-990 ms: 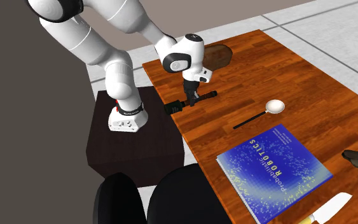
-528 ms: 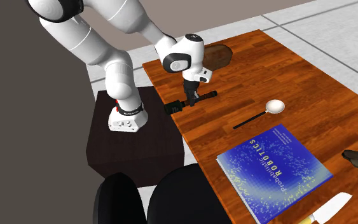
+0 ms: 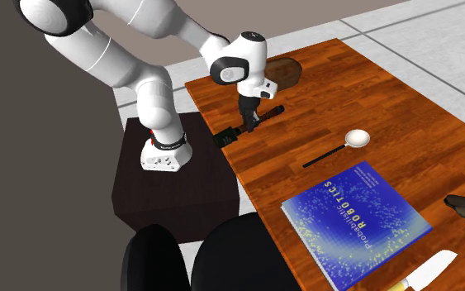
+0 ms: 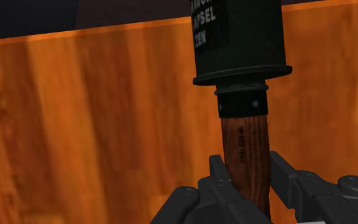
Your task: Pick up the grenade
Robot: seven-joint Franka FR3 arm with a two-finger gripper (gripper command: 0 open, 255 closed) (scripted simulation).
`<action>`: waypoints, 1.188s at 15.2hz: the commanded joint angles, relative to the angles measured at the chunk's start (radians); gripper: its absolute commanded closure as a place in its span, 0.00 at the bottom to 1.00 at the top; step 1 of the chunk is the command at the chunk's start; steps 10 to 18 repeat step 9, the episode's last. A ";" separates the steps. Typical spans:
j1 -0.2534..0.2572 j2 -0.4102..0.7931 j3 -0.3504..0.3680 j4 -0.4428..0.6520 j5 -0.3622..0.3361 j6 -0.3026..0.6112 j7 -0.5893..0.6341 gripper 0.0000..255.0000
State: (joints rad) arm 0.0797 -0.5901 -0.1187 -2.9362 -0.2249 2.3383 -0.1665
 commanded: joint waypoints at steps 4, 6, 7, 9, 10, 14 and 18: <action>0.006 -0.065 0.003 0.035 0.014 -0.100 -0.012 1.00; 0.008 -0.087 0.005 0.051 0.019 -0.137 -0.016 1.00; 0.009 -0.097 0.006 0.059 0.021 -0.156 -0.018 1.00; 0.009 -0.098 0.007 0.061 0.022 -0.159 -0.019 1.00; 0.009 -0.098 0.007 0.061 0.022 -0.159 -0.019 1.00; 0.009 -0.098 0.007 0.061 0.022 -0.159 -0.019 1.00; 0.009 -0.098 0.007 0.061 0.022 -0.159 -0.019 1.00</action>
